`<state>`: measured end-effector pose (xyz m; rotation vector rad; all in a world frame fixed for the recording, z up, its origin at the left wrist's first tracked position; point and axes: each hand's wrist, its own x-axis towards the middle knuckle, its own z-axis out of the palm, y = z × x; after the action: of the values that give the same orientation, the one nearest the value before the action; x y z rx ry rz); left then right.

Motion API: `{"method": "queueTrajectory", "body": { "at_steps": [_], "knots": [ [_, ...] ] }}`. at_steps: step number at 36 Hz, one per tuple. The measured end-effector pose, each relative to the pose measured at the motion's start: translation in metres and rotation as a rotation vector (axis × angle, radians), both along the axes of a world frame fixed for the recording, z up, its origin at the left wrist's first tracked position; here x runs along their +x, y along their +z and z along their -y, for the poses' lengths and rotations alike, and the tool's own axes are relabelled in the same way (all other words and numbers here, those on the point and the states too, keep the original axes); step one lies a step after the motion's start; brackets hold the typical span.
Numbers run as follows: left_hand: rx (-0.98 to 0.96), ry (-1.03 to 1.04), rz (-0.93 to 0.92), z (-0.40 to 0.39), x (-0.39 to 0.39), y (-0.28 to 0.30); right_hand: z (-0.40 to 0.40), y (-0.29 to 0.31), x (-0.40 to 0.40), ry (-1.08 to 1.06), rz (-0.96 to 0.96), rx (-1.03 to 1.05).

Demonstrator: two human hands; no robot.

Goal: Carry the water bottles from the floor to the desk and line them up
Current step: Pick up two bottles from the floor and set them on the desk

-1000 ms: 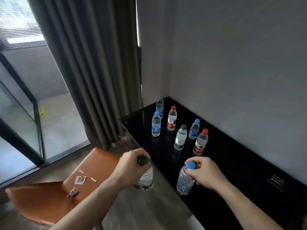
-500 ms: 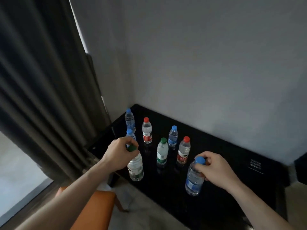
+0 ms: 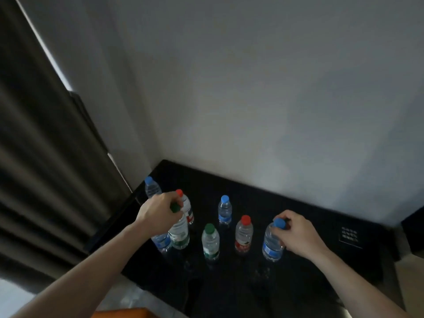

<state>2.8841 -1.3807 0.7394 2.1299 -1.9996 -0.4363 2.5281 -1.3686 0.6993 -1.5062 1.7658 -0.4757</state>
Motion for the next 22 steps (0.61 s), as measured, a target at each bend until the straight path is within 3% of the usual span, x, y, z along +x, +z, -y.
{"method": "queueTrajectory", "body": {
  "at_steps": [22],
  "knots": [
    [0.177, -0.314, -0.055, 0.192, -0.019, -0.068, 0.1, -0.059, 0.039, -0.325, -0.05, 0.053]
  ]
}}
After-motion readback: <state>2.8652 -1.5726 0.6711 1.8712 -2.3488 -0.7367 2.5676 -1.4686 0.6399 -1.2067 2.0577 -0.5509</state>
